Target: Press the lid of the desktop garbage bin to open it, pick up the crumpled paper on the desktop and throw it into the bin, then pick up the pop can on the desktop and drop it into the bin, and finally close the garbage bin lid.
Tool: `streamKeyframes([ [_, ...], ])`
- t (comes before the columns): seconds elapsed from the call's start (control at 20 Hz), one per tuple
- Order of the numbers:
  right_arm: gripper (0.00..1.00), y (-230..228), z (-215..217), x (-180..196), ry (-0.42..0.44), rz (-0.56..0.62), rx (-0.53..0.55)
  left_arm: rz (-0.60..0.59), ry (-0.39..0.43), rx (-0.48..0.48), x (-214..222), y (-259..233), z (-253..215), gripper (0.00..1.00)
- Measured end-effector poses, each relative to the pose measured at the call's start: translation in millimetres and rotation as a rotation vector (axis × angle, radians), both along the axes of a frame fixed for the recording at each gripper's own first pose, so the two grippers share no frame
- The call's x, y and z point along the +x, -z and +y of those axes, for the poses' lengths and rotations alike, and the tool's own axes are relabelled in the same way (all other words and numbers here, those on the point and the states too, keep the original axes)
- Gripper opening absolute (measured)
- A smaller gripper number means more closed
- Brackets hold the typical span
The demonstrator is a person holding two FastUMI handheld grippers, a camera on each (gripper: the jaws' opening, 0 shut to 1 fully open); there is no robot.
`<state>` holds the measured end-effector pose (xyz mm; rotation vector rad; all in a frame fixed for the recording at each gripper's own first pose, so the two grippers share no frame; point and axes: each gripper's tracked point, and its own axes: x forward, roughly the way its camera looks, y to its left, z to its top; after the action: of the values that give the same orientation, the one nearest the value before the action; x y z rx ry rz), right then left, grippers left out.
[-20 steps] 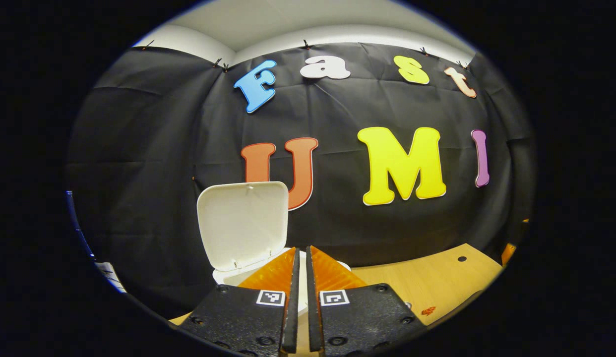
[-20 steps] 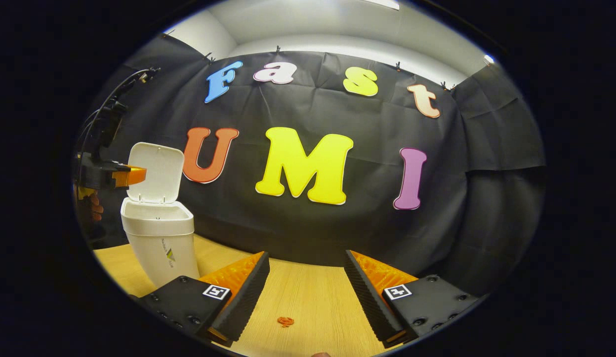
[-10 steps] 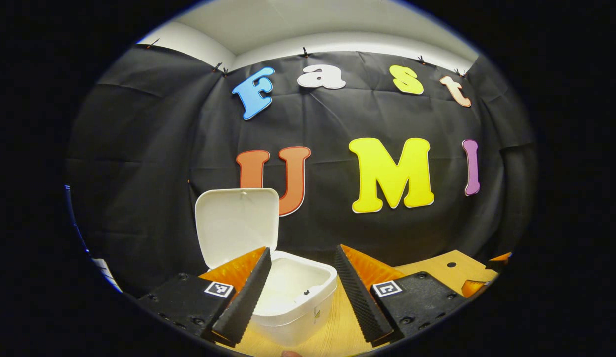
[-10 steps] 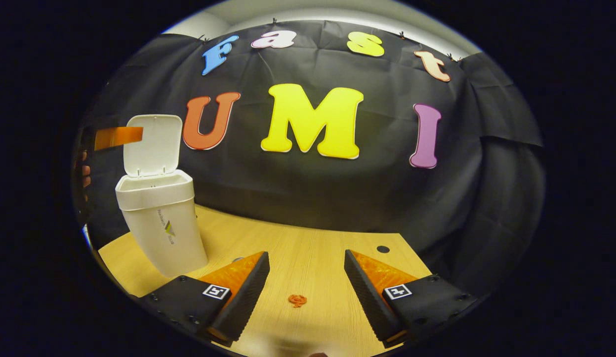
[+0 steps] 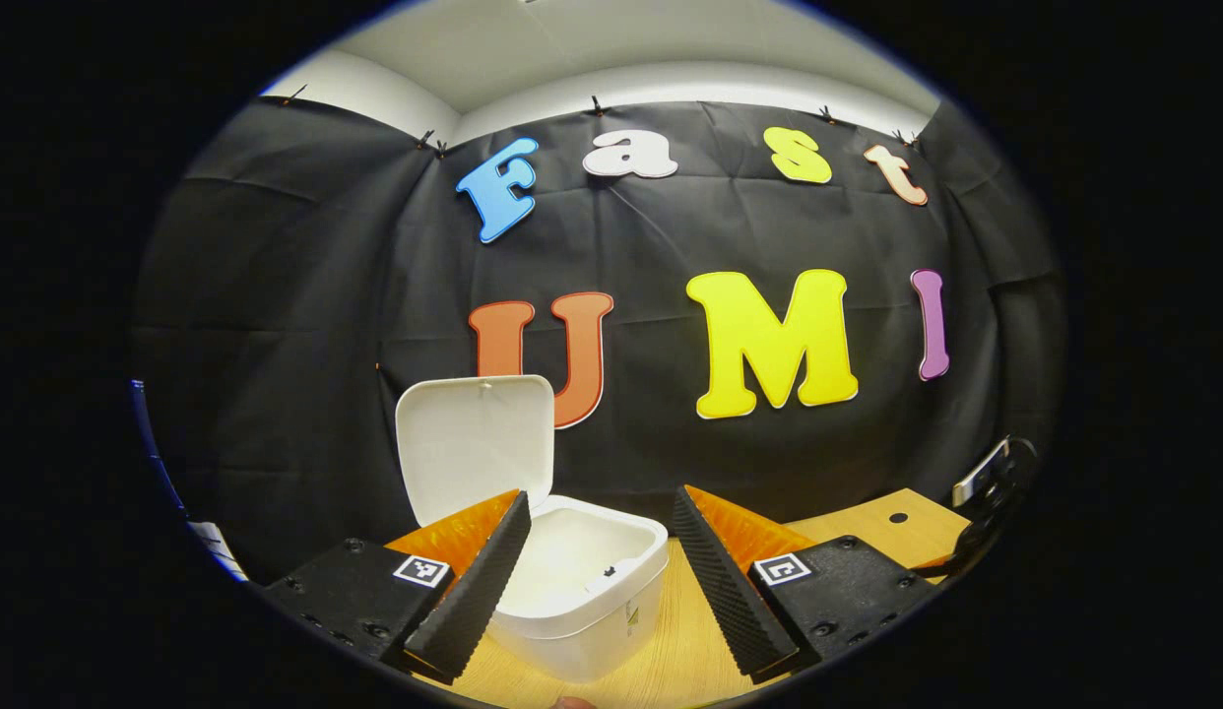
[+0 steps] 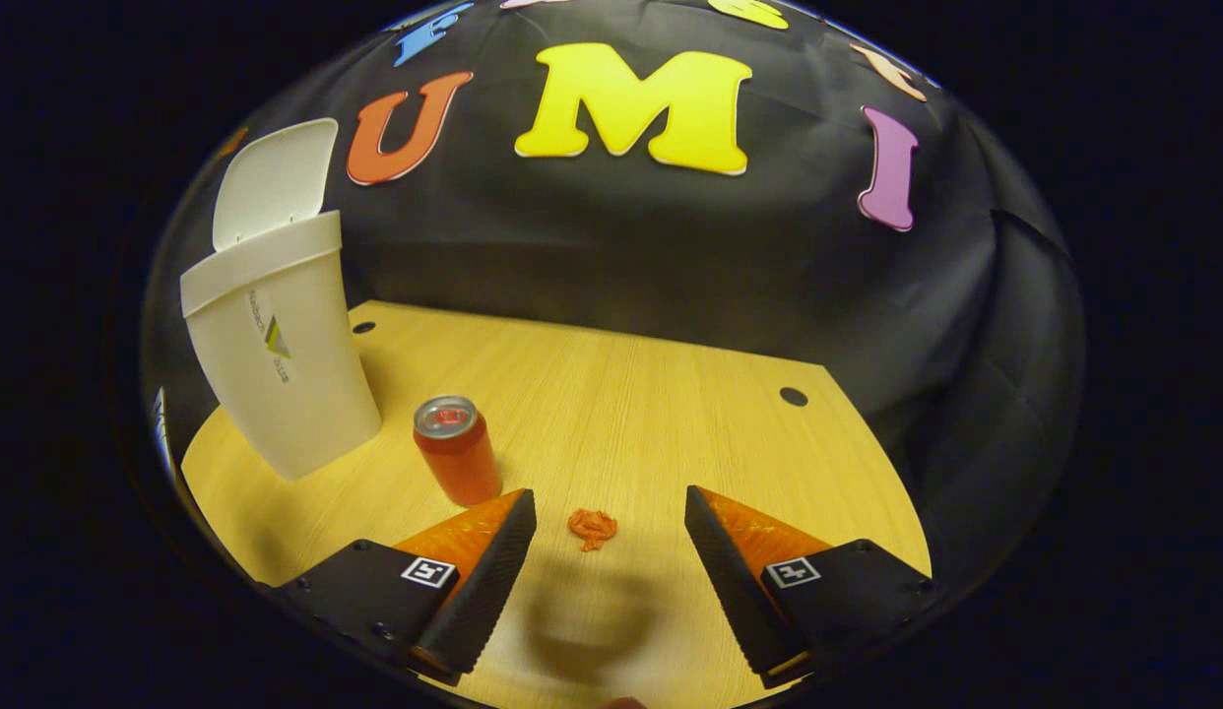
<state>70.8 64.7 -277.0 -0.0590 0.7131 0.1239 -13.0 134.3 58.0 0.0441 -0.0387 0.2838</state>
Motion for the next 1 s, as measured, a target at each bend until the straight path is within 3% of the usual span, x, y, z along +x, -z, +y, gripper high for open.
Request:
streamKeyframes([
  [0.45,0.98,68.7,15.6,18.9,-0.032,0.179,-0.005,0.024,0.048,-0.018,-2.1,7.7,-19.5,0.96],
  [0.85,0.99,99.8,18.5,29.3,-0.025,0.259,0.018,0.057,0.032,-0.03,-5.2,16.4,-17.0,0.96],
  [1.0,0.89,106.1,17.9,33.9,-0.024,0.266,0.026,0.062,0.037,-0.03,-6.7,17.7,-18.9,0.96],
])
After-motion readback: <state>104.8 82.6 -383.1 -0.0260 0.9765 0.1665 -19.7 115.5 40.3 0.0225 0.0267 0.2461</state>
